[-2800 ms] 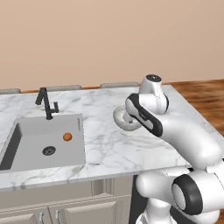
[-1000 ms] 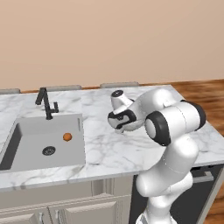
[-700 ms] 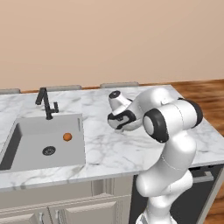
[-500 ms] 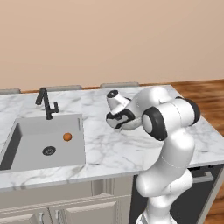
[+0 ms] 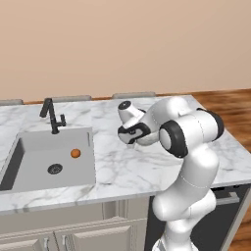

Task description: Clear the mugs and bowl far away from the sink.

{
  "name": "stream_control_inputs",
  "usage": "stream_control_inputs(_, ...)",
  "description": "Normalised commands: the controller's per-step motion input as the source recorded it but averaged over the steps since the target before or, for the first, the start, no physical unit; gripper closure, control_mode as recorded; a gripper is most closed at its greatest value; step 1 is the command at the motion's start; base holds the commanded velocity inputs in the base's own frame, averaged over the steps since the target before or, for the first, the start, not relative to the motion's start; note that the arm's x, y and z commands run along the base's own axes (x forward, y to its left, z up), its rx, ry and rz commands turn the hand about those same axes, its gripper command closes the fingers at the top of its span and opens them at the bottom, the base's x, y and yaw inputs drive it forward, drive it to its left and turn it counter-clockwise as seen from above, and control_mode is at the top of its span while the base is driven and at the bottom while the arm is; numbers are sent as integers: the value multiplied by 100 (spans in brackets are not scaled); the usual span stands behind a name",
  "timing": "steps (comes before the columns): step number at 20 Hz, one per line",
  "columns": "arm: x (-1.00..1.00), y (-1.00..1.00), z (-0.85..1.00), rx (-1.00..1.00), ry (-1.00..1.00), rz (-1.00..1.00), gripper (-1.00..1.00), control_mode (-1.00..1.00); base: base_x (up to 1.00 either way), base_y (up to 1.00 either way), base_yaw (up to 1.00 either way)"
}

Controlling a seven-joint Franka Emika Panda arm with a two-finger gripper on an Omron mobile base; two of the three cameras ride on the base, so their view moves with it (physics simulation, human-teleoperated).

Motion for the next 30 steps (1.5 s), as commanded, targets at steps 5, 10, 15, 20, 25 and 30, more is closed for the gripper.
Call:
stream_control_inputs(5, -21, -1, 0, 0, -3, 0, 100, -100, 0, 0, 0)
stream_control_inputs(10, -34, 0, 67, -1, -7, 2, 100, -100, 0, 0, 0)
stream_control_inputs(15, -28, 0, 99, 8, 0, 0, 100, -100, 0, 0, 0)
stream_control_inputs(20, -43, 0, 94, 14, 0, 0, 100, -100, 0, 0, 0)
stream_control_inputs(25, -64, 0, 45, 15, 0, 0, 100, -100, 0, 0, 0)
stream_control_inputs(30, -90, 0, 16, 11, 0, 2, 100, -100, 0, 0, 0)
